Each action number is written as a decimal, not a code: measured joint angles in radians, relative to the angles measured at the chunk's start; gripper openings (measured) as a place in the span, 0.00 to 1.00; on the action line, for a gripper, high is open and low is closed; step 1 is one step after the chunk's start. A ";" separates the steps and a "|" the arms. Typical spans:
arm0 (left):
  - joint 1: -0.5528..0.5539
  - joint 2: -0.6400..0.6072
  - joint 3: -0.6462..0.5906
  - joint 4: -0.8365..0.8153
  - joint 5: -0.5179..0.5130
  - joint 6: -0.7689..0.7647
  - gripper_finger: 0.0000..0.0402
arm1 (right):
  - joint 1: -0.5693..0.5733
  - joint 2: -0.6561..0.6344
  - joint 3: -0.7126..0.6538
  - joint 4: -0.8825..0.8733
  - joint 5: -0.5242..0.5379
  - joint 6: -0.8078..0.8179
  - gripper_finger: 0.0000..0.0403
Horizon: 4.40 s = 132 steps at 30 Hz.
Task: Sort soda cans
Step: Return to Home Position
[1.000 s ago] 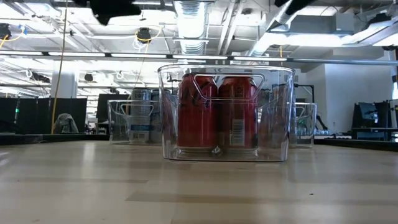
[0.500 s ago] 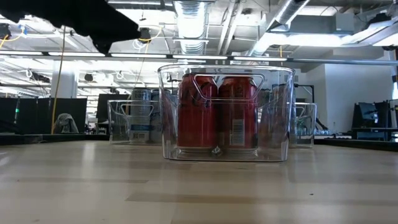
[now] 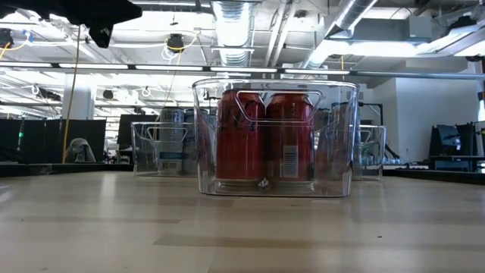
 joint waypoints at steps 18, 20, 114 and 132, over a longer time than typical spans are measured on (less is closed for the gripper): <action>-0.027 -0.191 -0.080 -0.111 -0.069 0.086 0.00 | -0.440 -0.460 -0.360 0.119 -0.556 -0.035 0.00; -0.026 -0.241 -0.119 -0.108 -0.081 0.086 0.00 | -0.456 -0.511 -0.360 0.058 -0.593 0.007 0.00; 0.302 -0.334 -0.432 0.001 0.292 0.102 0.00 | -0.769 -0.701 -0.588 -0.046 -0.843 0.135 0.08; 0.302 -0.334 -0.432 0.003 0.292 0.102 0.00 | -0.769 -0.701 -0.588 -0.046 -0.842 0.135 0.08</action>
